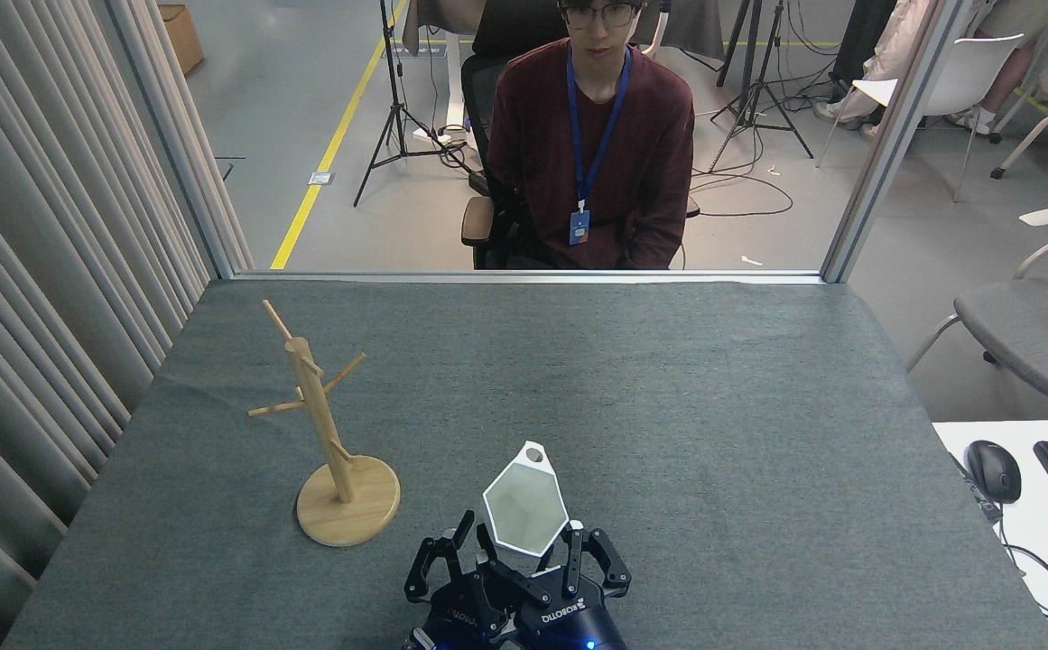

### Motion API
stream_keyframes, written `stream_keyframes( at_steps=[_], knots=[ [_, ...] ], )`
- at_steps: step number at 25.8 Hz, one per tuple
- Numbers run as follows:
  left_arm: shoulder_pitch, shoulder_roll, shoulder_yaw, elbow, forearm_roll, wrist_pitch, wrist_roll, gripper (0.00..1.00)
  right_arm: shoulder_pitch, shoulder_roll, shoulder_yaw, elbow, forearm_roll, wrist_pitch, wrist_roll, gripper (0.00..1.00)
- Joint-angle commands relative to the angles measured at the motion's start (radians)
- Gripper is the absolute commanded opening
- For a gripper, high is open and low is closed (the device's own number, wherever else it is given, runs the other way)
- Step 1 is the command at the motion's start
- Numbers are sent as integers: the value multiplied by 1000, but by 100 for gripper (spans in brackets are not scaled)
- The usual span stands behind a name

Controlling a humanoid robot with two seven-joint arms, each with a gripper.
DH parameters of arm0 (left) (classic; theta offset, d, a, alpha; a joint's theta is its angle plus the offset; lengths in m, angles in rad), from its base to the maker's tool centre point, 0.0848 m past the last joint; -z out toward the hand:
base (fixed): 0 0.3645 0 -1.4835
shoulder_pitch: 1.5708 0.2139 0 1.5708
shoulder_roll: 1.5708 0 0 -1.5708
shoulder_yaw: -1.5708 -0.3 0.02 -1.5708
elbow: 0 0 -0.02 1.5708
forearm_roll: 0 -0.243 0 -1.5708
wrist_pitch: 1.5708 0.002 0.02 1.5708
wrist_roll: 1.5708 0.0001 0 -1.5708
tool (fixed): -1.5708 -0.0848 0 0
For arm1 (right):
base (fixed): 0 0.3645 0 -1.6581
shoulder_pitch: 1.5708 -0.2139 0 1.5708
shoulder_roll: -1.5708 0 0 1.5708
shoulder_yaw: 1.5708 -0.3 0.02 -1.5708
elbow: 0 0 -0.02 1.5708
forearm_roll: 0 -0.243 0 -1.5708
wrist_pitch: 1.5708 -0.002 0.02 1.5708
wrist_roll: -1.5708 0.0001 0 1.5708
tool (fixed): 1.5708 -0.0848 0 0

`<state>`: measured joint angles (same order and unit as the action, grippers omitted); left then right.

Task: Hang cup on storage rack
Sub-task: 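Bring the left gripper to the cup held by the right gripper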

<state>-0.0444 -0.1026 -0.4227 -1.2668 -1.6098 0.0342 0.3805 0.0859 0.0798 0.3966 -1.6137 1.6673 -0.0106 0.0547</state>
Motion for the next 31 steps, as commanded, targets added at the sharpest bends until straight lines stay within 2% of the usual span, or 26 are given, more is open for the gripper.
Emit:
stream_keyframes(
  at_steps=[1,5,8,18,19,20,22,25,27,29,30,31],
  knots=[
    [0,1,-2,0,-1,3,0,100,0,0,11,-15,-1,4,40,58],
    [0,0,-2,1,-1,9,0,100,6,-2,37,-54,-6,17,93,58],
    [0,0,-1,1,-1,9,0,100,8,-2,44,-57,-32,20,131,57],
    [-2,0,4,1,-1,9,20,99,21,-5,44,-51,-38,18,139,57],
    [-2,0,4,1,-1,9,23,87,21,-5,44,-51,-40,18,139,57],
    [-2,0,4,1,-1,9,24,80,21,-5,44,-51,-44,18,139,57],
    [-5,0,4,1,-1,9,28,74,21,-5,44,-49,-51,20,140,57],
    [-8,0,4,1,-1,9,28,56,21,-5,44,-51,-52,20,140,57],
    [-9,0,4,1,-1,9,28,51,21,-5,44,-51,-52,20,140,57],
    [-11,1,4,1,-1,9,29,50,21,-5,44,-51,-60,20,139,58],
    [-11,1,4,1,-1,9,31,50,21,-5,41,-49,-69,21,137,62],
    [-11,1,4,1,-1,9,35,50,21,-5,37,-49,-75,24,132,74]
  ],
)
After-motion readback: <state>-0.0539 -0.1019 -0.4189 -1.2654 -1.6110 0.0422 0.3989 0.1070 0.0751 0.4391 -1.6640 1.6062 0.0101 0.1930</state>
